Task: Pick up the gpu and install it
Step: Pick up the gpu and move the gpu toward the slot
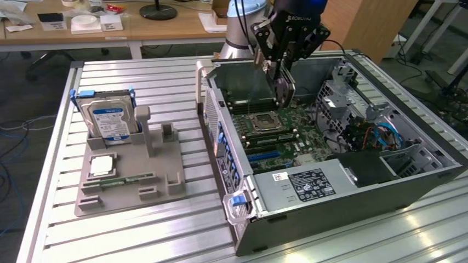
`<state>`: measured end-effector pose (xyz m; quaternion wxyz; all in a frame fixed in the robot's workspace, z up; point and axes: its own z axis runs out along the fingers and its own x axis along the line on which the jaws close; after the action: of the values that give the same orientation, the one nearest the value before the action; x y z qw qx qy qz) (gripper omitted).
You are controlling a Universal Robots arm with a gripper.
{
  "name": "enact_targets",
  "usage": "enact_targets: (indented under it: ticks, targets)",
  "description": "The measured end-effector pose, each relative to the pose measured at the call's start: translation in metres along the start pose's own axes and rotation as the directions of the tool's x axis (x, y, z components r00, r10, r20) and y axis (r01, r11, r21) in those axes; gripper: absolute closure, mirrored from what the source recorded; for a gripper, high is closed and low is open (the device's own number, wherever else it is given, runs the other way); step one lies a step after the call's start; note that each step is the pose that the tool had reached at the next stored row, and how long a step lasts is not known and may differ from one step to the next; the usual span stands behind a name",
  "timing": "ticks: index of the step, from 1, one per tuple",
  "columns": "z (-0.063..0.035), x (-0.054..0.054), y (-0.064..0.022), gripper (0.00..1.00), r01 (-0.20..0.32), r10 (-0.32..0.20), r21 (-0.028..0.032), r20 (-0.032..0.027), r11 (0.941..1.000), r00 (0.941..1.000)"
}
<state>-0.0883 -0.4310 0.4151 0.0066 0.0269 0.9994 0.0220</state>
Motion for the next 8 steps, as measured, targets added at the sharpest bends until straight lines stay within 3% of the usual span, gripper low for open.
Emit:
enact_targets:
  ticks: [8]
  targets:
    - [0.0001,-0.0045,0.0002,0.73,0.000,0.000,0.0000,0.0000,1.0000,1.0000]
